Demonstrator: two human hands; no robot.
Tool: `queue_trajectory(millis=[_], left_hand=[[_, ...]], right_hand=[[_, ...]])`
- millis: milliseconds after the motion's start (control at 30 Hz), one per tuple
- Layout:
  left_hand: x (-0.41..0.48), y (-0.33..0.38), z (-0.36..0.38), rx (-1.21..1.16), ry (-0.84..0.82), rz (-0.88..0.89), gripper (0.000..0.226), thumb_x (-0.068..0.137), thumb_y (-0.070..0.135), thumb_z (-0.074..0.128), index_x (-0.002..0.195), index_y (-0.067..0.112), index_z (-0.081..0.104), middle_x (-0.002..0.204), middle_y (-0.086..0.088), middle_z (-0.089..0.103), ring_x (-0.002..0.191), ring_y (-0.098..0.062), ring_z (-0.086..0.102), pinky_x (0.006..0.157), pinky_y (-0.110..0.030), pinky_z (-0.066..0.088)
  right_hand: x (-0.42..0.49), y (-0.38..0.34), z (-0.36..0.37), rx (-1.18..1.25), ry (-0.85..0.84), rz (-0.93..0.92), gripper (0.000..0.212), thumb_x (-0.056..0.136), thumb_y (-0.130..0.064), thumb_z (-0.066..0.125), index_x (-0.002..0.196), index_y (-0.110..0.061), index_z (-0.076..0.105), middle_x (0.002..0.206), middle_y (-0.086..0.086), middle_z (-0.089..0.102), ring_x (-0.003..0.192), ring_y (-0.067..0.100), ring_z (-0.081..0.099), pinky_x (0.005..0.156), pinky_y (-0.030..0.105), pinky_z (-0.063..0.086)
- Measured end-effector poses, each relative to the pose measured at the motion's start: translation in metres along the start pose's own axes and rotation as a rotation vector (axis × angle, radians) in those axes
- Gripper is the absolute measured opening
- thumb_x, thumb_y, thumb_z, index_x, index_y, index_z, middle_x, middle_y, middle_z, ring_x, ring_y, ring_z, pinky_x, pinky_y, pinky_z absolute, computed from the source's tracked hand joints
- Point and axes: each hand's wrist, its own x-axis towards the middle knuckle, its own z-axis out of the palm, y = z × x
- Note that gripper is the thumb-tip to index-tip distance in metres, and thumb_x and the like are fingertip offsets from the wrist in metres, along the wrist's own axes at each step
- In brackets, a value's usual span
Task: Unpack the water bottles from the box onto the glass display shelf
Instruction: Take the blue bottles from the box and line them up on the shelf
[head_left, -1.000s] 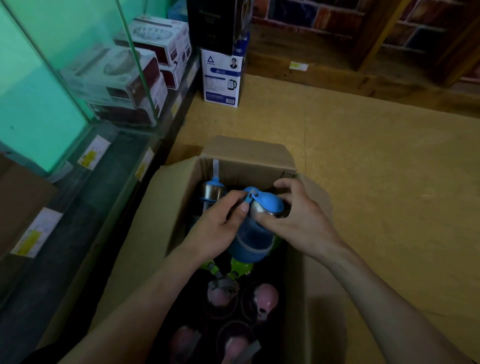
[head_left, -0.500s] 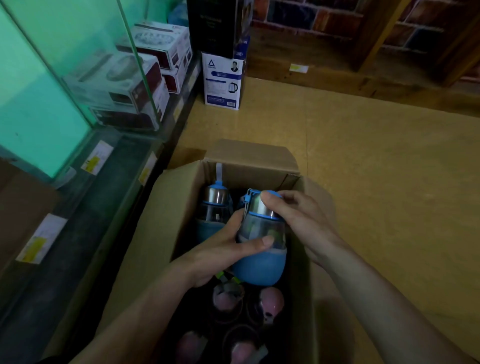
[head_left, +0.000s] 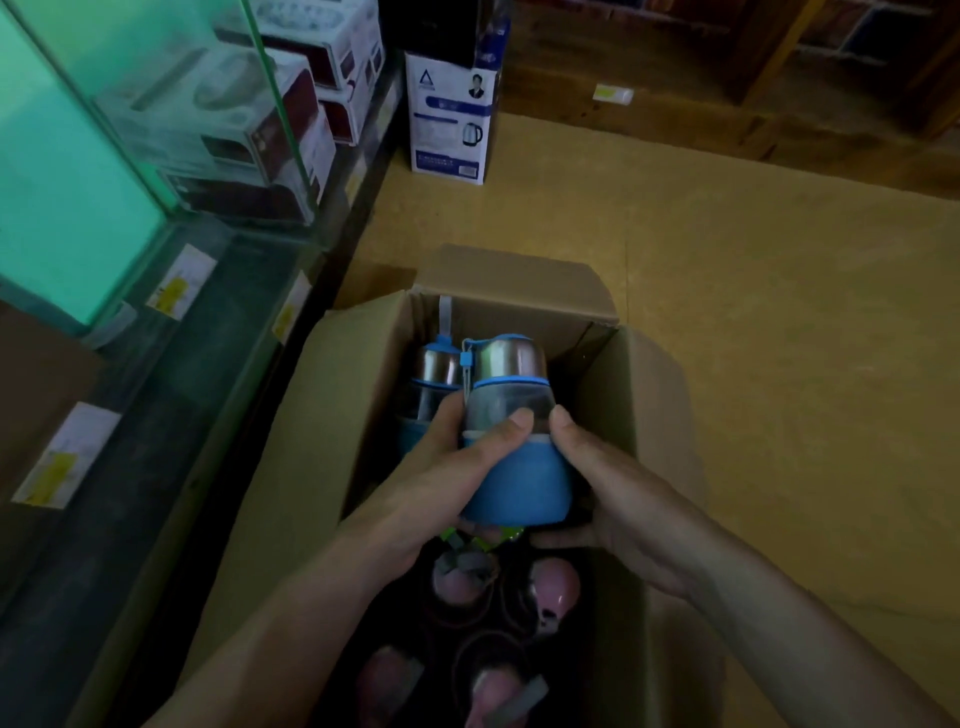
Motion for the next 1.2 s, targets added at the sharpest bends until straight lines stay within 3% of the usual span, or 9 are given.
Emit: queue_trajectory(millis=[133, 267, 367, 667, 800, 867, 1033, 1200], left_hand=[[-0.003, -0.002, 0.007, -0.014, 0.0, -0.018, 0.04, 0.089, 0.053, 0.066, 0.127, 0.047, 0.053, 0.118, 0.014, 0.069, 0.101, -0.011, 0.072, 0.078, -0.047, 0.064], [-0.015, -0.003, 0.018, -0.085, 0.0, -0.046, 0.041, 0.092, 0.046, 0.068, 0.13, 0.046, 0.053, 0.12, 0.014, 0.07, 0.106, -0.007, 0.071, 0.091, -0.04, 0.061], [-0.031, -0.002, 0.024, -0.128, 0.018, -0.072, 0.043, 0.091, 0.043, 0.068, 0.131, 0.046, 0.053, 0.117, 0.017, 0.07, 0.102, -0.001, 0.07, 0.086, -0.031, 0.061], [-0.076, 0.001, 0.031, -0.174, 0.089, -0.138, 0.047, 0.089, 0.043, 0.071, 0.133, 0.044, 0.056, 0.122, 0.011, 0.071, 0.113, -0.012, 0.069, 0.101, -0.048, 0.054], [-0.095, 0.003, 0.038, -0.146, 0.144, -0.143, 0.04, 0.094, 0.041, 0.064, 0.132, 0.049, 0.053, 0.112, 0.016, 0.073, 0.098, -0.012, 0.074, 0.084, -0.05, 0.062], [-0.105, 0.004, 0.044, -0.153, 0.158, -0.149, 0.042, 0.095, 0.039, 0.063, 0.135, 0.047, 0.051, 0.114, 0.016, 0.072, 0.101, -0.01, 0.073, 0.078, -0.043, 0.063], [-0.14, 0.008, 0.058, -0.105, 0.163, -0.167, 0.044, 0.097, 0.032, 0.064, 0.139, 0.038, 0.051, 0.123, 0.013, 0.07, 0.11, -0.004, 0.068, 0.092, -0.028, 0.057], [-0.184, 0.041, 0.07, -0.082, 0.149, -0.173, 0.043, 0.098, 0.029, 0.063, 0.138, 0.039, 0.051, 0.11, 0.034, 0.066, 0.104, 0.006, 0.066, 0.085, -0.021, 0.056]], right_hand=[[-0.008, 0.004, -0.002, 0.048, -0.008, -0.015, 0.047, 0.094, -0.065, 0.047, 0.13, -0.04, 0.064, 0.127, -0.009, 0.071, 0.116, 0.014, 0.07, 0.088, 0.051, 0.062], [-0.021, 0.007, 0.0, 0.055, 0.007, -0.008, 0.054, 0.09, -0.065, 0.053, 0.134, -0.036, 0.063, 0.127, -0.008, 0.072, 0.116, 0.013, 0.07, 0.098, 0.051, 0.059], [-0.033, 0.008, 0.006, 0.092, 0.028, 0.043, 0.061, 0.081, -0.067, 0.061, 0.133, -0.036, 0.063, 0.126, -0.007, 0.073, 0.116, 0.015, 0.07, 0.102, 0.055, 0.055], [-0.071, 0.015, 0.026, 0.237, 0.018, 0.144, 0.056, 0.084, -0.055, 0.065, 0.134, -0.031, 0.063, 0.125, -0.002, 0.073, 0.114, 0.017, 0.071, 0.097, 0.048, 0.058], [-0.087, 0.014, 0.034, 0.286, 0.045, 0.169, 0.055, 0.083, -0.051, 0.067, 0.131, -0.025, 0.064, 0.121, 0.004, 0.074, 0.103, 0.026, 0.075, 0.085, 0.051, 0.062], [-0.097, 0.015, 0.034, 0.29, 0.044, 0.171, 0.055, 0.083, -0.05, 0.067, 0.131, -0.025, 0.064, 0.123, 0.003, 0.074, 0.106, 0.021, 0.074, 0.082, 0.046, 0.063], [-0.134, 0.021, 0.032, 0.298, 0.035, 0.232, 0.062, 0.083, -0.054, 0.071, 0.14, -0.031, 0.06, 0.133, -0.004, 0.07, 0.123, 0.016, 0.067, 0.095, 0.044, 0.057], [-0.186, -0.001, 0.035, 0.266, 0.014, 0.258, 0.05, 0.089, -0.052, 0.064, 0.134, -0.03, 0.065, 0.128, -0.003, 0.073, 0.12, 0.019, 0.068, 0.094, 0.043, 0.056]])
